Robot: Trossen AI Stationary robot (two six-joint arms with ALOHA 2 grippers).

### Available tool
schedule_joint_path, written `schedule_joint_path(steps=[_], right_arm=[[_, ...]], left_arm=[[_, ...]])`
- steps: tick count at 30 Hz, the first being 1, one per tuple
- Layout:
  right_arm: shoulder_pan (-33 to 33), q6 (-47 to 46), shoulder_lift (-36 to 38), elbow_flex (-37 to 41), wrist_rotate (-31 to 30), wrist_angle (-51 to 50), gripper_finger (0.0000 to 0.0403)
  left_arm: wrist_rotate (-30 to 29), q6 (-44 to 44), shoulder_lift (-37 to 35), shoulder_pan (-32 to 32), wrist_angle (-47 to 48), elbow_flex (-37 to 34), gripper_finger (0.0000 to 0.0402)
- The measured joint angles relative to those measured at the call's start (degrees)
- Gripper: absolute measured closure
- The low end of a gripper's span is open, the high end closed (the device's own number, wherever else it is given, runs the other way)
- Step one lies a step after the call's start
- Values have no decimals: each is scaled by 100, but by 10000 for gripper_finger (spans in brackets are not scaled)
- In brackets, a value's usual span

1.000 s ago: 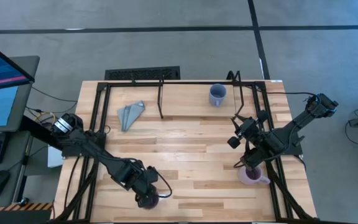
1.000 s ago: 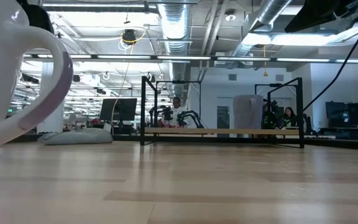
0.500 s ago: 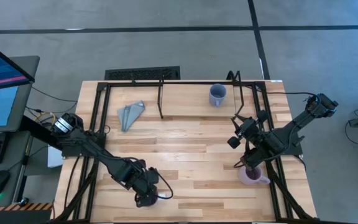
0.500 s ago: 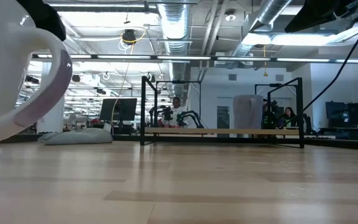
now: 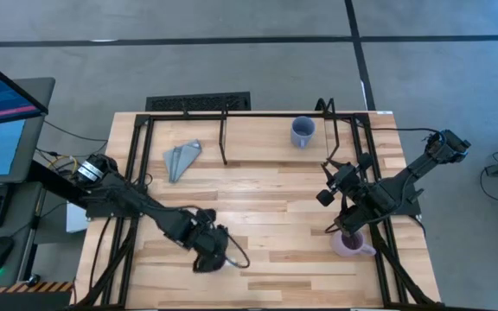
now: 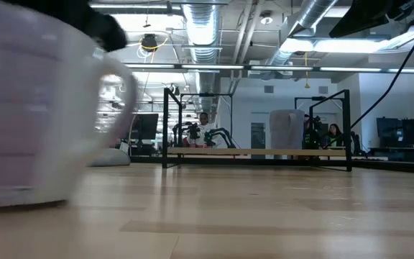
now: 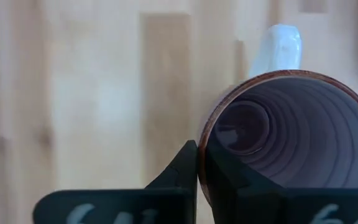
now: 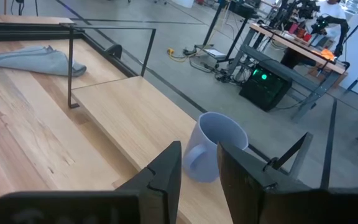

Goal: Stack small to large cups/mugs on shelf
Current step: Put the left purple cup on the shelf

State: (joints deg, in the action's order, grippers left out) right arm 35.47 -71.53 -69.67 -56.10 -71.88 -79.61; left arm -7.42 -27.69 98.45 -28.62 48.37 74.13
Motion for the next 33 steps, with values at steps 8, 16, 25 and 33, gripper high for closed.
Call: schedule_joint_path(steps=[8, 16, 25, 33], right_arm=[[1, 0, 0, -2, 9, 66, 278], [-1, -2, 0, -2, 11, 71, 278], [-1, -2, 0, -2, 11, 87, 278], [-1, -127, 0, -2, 13, 85, 278]], left_arm=[[-249, 1852, 0, 894, 11, 2, 400], [-247, 3948, 5, 1880, -208, 2, 401], [-56, 5925, 22, 2634, -981, 109, 401], [757, 6745, 26, 2815, -1172, 109, 401]])
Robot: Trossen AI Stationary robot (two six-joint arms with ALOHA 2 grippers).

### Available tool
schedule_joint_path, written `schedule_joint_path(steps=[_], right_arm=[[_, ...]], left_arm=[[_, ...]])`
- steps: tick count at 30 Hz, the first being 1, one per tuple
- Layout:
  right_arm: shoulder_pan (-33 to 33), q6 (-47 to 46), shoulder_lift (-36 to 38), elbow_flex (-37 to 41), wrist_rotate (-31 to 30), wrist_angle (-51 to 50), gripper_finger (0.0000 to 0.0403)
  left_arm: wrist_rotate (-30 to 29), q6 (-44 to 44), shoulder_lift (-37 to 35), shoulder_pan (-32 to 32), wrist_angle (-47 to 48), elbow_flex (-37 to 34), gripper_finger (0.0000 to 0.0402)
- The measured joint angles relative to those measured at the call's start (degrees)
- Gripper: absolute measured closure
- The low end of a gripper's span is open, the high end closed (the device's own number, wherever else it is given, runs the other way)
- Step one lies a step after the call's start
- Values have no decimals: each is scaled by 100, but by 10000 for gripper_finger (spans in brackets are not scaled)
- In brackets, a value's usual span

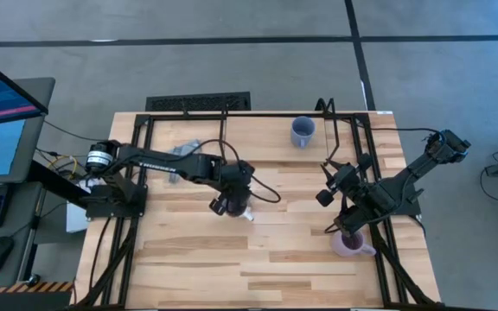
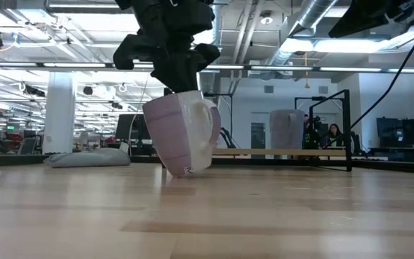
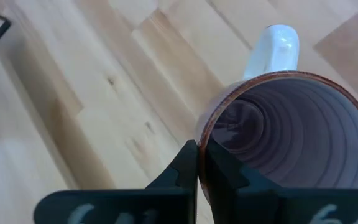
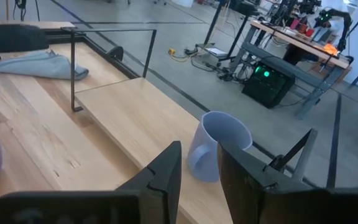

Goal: Stack small to large cups/mugs on shelf
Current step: Put the left purple cup on the shelf

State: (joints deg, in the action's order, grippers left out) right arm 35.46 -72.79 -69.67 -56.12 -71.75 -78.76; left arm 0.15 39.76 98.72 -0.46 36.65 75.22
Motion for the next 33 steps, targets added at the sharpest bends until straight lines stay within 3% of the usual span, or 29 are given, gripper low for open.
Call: schedule_joint_path(steps=[13, 24, 33], right_arm=[[-313, -217, 0, 0, 243, 271, 278], [-644, 265, 2, 0, 374, 577, 278], [-682, 278, -2, 0, 443, 650, 278]], left_arm=[[237, 120, 0, 37, 91, 7, 401], [357, -136, 234, 72, 14, 44, 401], [220, -513, 284, 120, 3, 11, 366]])
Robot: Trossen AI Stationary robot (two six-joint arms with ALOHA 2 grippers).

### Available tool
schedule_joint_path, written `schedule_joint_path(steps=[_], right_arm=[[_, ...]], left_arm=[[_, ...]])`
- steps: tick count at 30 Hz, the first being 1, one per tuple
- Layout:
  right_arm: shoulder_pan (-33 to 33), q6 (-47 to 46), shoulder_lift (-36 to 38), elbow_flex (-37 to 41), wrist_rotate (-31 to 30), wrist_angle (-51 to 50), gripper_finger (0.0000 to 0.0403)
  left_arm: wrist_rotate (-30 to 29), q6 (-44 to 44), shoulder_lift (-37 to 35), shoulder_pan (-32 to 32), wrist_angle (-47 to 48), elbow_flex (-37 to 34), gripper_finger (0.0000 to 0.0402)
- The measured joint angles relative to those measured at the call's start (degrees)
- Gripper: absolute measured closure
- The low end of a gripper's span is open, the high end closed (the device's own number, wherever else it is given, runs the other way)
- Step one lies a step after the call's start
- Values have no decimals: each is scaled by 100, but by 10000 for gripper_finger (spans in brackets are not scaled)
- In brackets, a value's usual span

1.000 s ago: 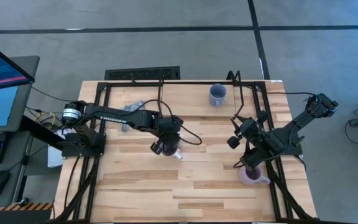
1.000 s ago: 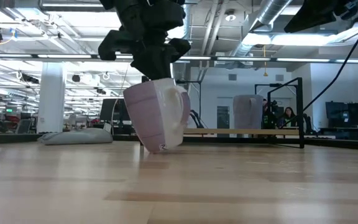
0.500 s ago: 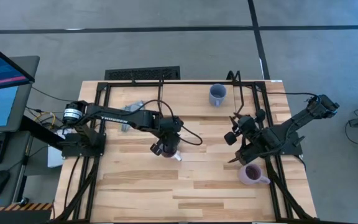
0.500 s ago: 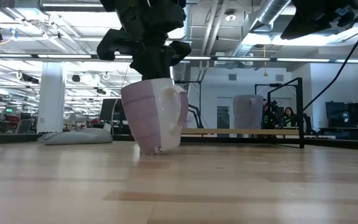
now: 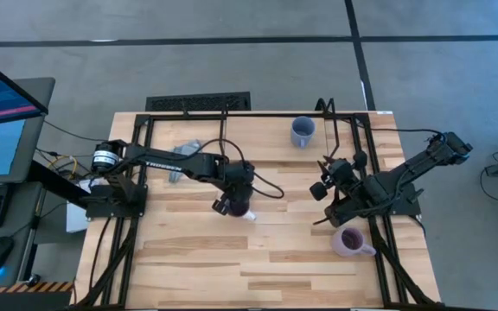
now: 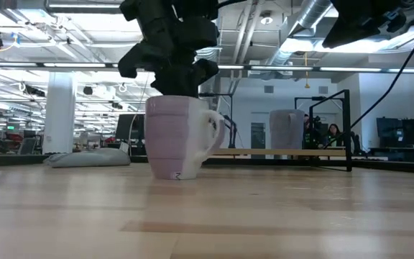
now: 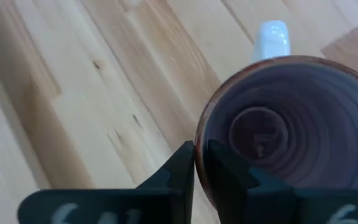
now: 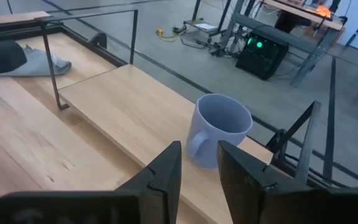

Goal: Stack small to large cups/mugs on shelf
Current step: Put the left purple cup on the shelf

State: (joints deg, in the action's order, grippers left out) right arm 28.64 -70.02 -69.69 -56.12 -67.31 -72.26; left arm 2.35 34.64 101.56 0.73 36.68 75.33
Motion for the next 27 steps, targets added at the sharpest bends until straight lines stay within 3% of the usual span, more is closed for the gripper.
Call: schedule_joint_path(steps=[10, 27], right_arm=[[2, 2, 2, -2, 1, 14, 278], [2, 0, 2, 0, 14, 41, 278]], left_arm=[[-422, -131, 0, 2, -46, -2, 360], [-429, -348, 0, 2, -63, -2, 351]])
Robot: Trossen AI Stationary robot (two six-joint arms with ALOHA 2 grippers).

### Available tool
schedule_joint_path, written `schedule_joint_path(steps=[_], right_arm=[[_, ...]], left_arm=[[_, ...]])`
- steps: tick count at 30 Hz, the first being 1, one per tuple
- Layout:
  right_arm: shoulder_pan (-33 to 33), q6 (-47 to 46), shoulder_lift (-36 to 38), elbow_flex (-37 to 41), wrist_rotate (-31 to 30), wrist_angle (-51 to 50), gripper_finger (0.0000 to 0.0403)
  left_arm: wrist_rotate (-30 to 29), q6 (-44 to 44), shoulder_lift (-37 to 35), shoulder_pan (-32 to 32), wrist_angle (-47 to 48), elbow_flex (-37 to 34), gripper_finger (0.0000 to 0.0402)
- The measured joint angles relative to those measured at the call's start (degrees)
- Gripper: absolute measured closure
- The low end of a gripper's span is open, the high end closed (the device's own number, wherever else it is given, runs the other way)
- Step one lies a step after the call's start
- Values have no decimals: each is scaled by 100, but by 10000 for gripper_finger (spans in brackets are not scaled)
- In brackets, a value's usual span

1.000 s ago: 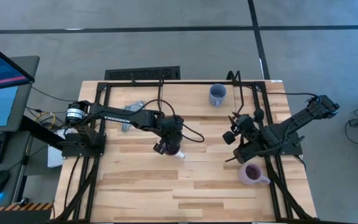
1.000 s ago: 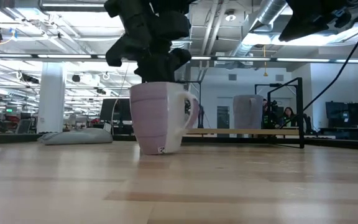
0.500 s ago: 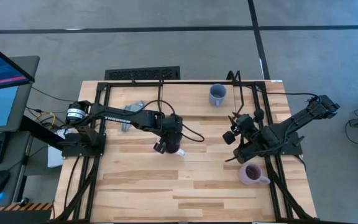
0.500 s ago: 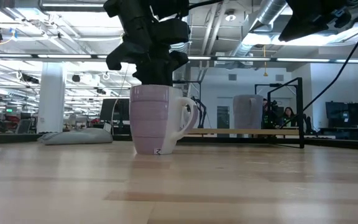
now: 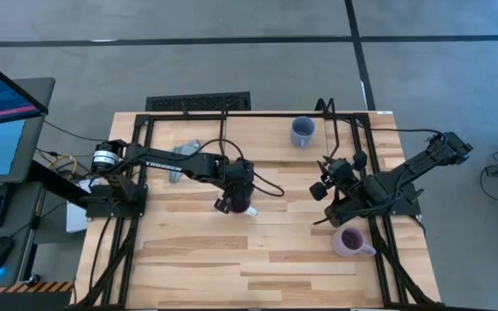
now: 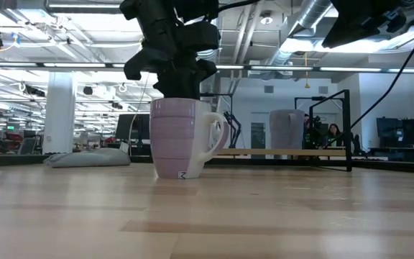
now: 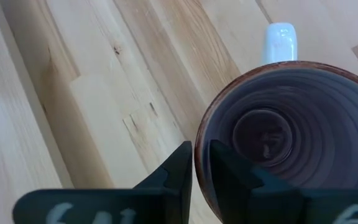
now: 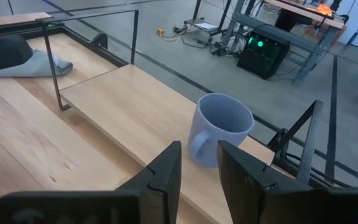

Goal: Stack small to large cups/mugs on shelf
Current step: Put the left purple cup on the shelf

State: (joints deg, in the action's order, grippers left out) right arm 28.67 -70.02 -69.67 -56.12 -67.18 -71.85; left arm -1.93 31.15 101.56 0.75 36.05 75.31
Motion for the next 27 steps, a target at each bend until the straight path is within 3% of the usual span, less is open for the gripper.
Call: schedule_joint_path(steps=[13, 27], right_arm=[[0, -1, 0, 0, 164, 39, 278], [2, -2, 0, 0, 286, 77, 278]], left_arm=[[4, -137, -4, -7, 33, 2, 268], [-26, -277, -9, -8, 184, 2, 262]])
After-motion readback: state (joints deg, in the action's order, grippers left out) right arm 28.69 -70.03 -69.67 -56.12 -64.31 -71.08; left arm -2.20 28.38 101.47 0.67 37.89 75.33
